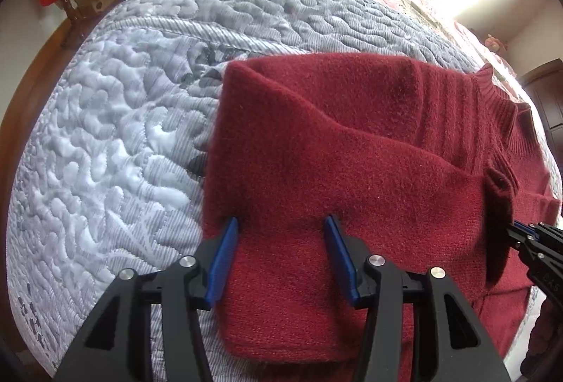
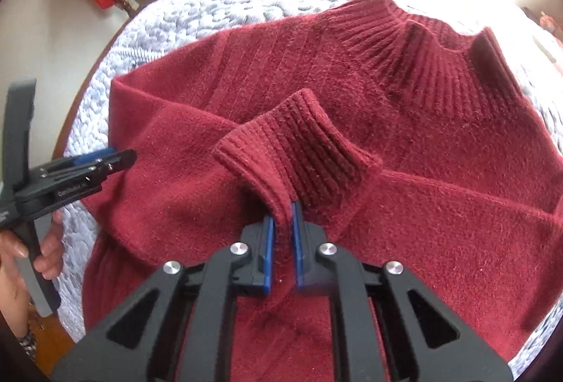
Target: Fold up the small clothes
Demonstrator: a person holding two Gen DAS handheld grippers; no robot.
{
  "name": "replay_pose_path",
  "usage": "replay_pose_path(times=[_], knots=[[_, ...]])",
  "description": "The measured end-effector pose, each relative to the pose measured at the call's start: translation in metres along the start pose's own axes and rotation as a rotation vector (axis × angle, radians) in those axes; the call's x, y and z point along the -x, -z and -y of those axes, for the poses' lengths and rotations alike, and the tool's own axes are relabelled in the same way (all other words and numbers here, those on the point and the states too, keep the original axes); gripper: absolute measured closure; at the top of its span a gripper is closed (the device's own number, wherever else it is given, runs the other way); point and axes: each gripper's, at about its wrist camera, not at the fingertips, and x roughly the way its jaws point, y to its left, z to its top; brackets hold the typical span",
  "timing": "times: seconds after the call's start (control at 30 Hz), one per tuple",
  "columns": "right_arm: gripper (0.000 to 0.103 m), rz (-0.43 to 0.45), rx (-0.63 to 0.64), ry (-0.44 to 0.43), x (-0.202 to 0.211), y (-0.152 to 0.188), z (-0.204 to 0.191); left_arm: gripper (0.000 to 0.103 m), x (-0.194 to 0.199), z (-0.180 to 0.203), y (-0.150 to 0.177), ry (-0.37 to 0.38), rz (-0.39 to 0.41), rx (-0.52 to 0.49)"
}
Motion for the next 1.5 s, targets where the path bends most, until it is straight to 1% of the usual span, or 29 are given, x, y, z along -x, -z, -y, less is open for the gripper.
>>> replay_pose_path(times=[0.07,0.13,0.17,0.2,0.23,0.27,0.33,0.37,0.47,0.57,0.63,0.67,0.73,0.77,0.8,0.83,0.87,0.93,0.97,1.03,1.07,1.1,1.13,1.23,1.3,1.43,1.5], knots=[[0.095,0.048,-0.065,-0.025,0.017,0.012,0.018,0.051,0.000,-0.001,-0.001,-0.001,0.003,0.002],[0.095,0.072,-0.154,-0.061,0.030,0.031,0.042,0.051,0.000,-0.001,0.000,-0.007,0.008,0.000],[0.090,0.070,-0.203,-0.078,0.034,0.042,0.055,0.051,-0.001,-0.001,0.000,-0.010,0.010,0.000],[0.077,0.066,-0.241,-0.086,0.036,0.053,0.066,0.051,-0.001,0.000,0.000,-0.016,0.012,-0.003],[0.070,0.059,-0.267,-0.086,0.037,0.064,0.077,0.051,-0.001,0.002,0.001,-0.023,0.014,-0.005],[0.060,0.061,-0.282,-0.087,0.038,0.074,0.086,0.050,-0.001,0.005,0.001,-0.029,0.015,-0.006],[0.055,0.063,-0.311,-0.108,0.042,0.088,0.102,0.049,0.004,0.007,0.001,-0.028,0.019,0.002],[0.050,0.064,-0.332,-0.128,0.043,0.092,0.111,0.049,0.009,0.007,0.001,-0.017,0.023,0.014],[0.049,0.077,-0.378,-0.171,0.045,0.094,0.129,0.049,0.029,0.002,0.001,0.011,0.053,0.062],[0.049,0.062,-0.360,-0.175,0.038,0.081,0.132,0.047,0.044,-0.004,0.002,-0.004,0.081,0.082],[0.049,0.050,-0.348,-0.175,0.034,0.074,0.132,0.046,0.052,-0.005,0.001,-0.024,0.094,0.075],[0.049,0.045,-0.341,-0.175,0.031,0.070,0.131,0.046,0.055,-0.006,0.001,-0.037,0.101,0.071],[0.053,0.032,-0.330,-0.170,0.024,0.061,0.128,0.046,0.061,-0.009,0.000,-0.051,0.115,0.072],[0.063,0.026,-0.324,-0.166,0.021,0.057,0.125,0.046,0.063,-0.012,-0.001,-0.051,0.117,0.080],[0.076,0.019,-0.312,-0.159,0.019,0.053,0.122,0.045,0.065,-0.014,-0.002,-0.051,0.119,0.089],[0.081,0.011,-0.289,-0.141,0.017,0.050,0.118,0.045,0.066,-0.017,-0.002,-0.055,0.121,0.097],[0.090,0.010,-0.266,-0.128,0.018,0.047,0.114,0.045,0.067,-0.021,-0.001,-0.061,0.122,0.103],[0.092,0.025,-0.220,-0.104,0.027,0.045,0.110,0.045,0.068,-0.023,-0.002,-0.068,0.120,0.118],[0.093,0.041,-0.204,-0.108,0.034,0.045,0.109,0.045,0.068,-0.024,-0.002,-0.069,0.118,0.122],[0.095,0.076,-0.209,-0.144,0.050,0.047,0.116,0.045,0.066,-0.025,-0.002,-0.076,0.117,0.127],[0.098,0.097,-0.217,-0.166,0.060,0.049,0.121,0.045,0.066,-0.024,-0.002,-0.077,0.116,0.125],[0.098,0.124,-0.225,-0.181,0.071,0.051,0.126,0.045,0.064,-0.022,-0.003,-0.076,0.114,0.123],[0.098,0.151,-0.232,-0.179,0.083,0.054,0.132,0.045,0.063,-0.019,-0.004,-0.073,0.112,0.119],[0.098,0.219,-0.251,-0.156,0.118,0.062,0.152,0.045,0.057,-0.007,-0.006,-0.066,0.106,0.096],[0.098,0.245,-0.274,-0.138,0.136,0.069,0.168,0.045,0.052,0.002,-0.008,-0.061,0.102,0.080],[0.098,0.265,-0.309,-0.059,0.157,0.088,0.198,0.044,0.035,0.022,-0.014,-0.056,0.076,0.045],[0.098,0.250,-0.344,-0.064,0.155,0.098,0.212,0.044,0.023,0.033,-0.017,-0.060,0.058,0.023]])
